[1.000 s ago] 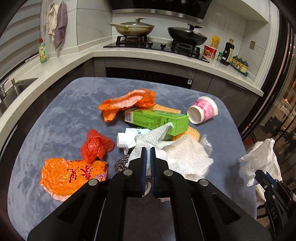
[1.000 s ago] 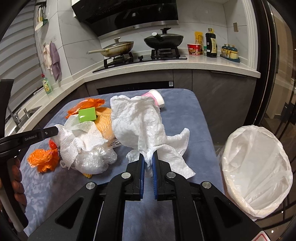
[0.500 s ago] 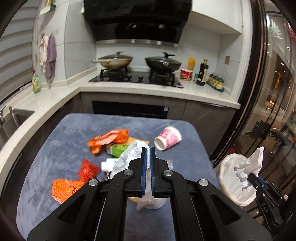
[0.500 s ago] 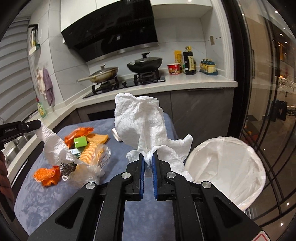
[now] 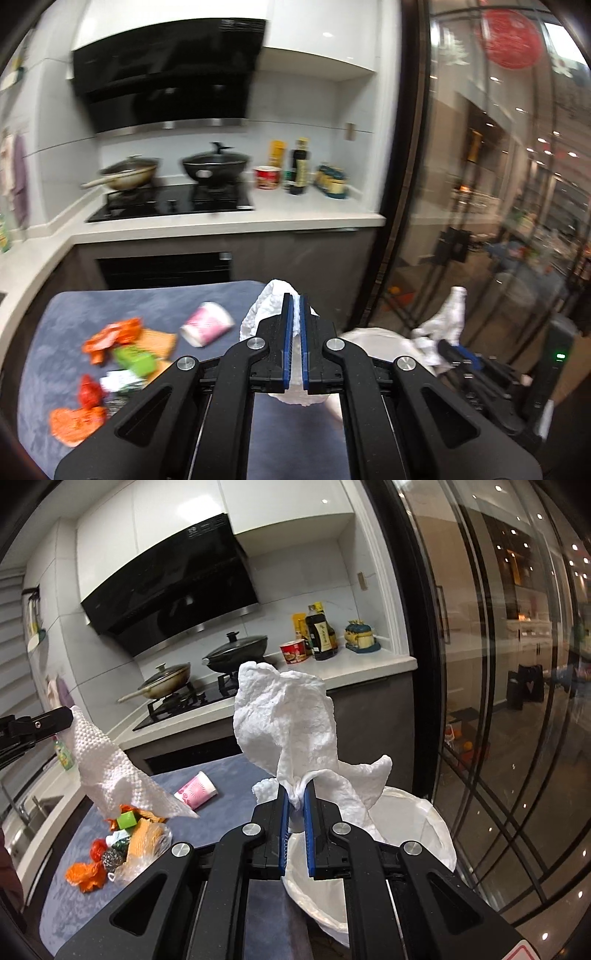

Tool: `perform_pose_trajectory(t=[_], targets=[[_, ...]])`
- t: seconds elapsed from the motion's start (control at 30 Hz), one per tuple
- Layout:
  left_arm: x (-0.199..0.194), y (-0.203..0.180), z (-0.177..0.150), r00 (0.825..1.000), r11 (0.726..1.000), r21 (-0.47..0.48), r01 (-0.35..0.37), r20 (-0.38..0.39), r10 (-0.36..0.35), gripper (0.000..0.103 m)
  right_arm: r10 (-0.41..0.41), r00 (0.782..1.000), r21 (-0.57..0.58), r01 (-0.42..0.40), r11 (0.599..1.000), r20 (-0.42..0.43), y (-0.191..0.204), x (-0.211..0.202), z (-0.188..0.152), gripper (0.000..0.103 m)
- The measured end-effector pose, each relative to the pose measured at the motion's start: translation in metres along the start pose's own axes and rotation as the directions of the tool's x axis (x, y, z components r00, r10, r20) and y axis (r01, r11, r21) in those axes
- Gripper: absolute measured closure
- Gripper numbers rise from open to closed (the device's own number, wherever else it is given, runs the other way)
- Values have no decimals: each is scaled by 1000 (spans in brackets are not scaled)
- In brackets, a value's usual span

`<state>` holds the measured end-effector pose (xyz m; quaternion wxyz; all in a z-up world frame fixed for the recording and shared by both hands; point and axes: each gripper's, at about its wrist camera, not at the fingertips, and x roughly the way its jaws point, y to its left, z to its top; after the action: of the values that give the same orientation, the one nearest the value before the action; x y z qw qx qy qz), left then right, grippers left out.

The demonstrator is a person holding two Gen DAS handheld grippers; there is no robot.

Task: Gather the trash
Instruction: 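Carry the paper towel in the right tool over the bin and open, then move the right tool back from the bin to the trash pile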

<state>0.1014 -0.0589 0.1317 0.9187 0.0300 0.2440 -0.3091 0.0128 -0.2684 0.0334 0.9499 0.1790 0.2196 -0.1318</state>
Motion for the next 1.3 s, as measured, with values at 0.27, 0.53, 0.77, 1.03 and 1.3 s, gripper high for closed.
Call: perform_pose_trajectory(t=[0.27, 0.53, 0.77, 1.03, 1.3], targets=[[48, -55, 1, 993, 995, 29, 95, -78, -92, 100, 5, 997, 77, 1, 997, -71, -39, 23, -1, 96], [81, -86, -13, 987, 993, 65, 99, -134, -90, 100, -10, 995, 113, 21, 993, -97, -59, 35, -2, 95], [106, -101, -18, 981, 992, 69, 110, -170, -97, 100, -25, 993, 122, 40, 992, -119, -70, 46, -1, 90], [118, -114, -19, 977, 990, 76, 117, -186, -101, 99, -43, 994, 124, 56, 991, -103, -74, 46, 2, 72], [121, -111, -16, 978, 992, 68, 103, -188, -88, 92, -46, 996, 122, 56, 991, -81, -74, 43, 6, 64]])
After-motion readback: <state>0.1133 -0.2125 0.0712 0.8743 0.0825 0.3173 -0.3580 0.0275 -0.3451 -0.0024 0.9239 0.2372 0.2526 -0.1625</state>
